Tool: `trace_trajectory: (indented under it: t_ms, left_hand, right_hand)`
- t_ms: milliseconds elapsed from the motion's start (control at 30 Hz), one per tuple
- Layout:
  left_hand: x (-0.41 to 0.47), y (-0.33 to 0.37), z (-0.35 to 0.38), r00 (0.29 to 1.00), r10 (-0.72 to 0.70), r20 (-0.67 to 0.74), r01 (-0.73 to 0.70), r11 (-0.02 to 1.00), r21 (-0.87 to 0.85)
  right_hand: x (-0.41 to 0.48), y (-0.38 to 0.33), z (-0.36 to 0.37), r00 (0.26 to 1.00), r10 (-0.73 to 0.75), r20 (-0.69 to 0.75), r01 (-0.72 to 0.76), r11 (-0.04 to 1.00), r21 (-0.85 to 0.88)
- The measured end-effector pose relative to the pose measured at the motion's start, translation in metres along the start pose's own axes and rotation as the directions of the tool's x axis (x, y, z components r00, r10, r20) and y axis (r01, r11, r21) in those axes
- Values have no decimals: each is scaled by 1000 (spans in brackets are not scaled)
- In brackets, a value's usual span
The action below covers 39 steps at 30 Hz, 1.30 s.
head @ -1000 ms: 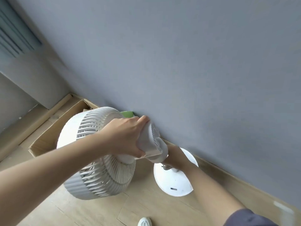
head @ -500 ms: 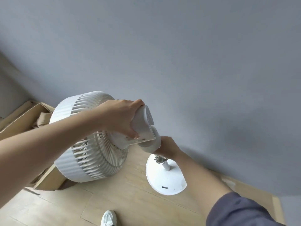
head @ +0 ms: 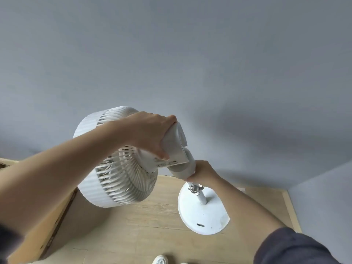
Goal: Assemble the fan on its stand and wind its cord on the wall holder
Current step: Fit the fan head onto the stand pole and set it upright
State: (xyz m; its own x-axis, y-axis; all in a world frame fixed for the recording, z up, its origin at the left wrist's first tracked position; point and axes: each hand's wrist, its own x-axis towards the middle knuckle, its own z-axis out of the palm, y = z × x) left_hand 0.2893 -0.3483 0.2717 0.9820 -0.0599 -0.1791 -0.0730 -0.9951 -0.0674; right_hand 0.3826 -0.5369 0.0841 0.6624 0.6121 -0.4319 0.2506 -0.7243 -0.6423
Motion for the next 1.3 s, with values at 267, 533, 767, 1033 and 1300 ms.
trace_trajectory:
  t_ms: [267,533,767,1033,1300]
  left_hand:
    - [92,85,-27,994,106,20,-107,994,32]
    - [173,200,-47,998,38,57,-38,999,1]
    - [229,277,-66,999,37,40,-37,999,-10]
    - [291,354,-65,979,204,8,-204,978,30]
    - [336,450,-54,967,251,48,-250,968,-27]
  right_hand:
    - [-15,93,-70,993,88,-79,-70,978,198]
    - [-26,196,-160,998,66,-10,-64,991,114]
    - [-41,267,-232,998,56,-7,-56,996,68]
    - [-64,348,-262,972,206,-111,-176,956,233]
    - [-99,433,-288,955,266,-129,-219,929,299]
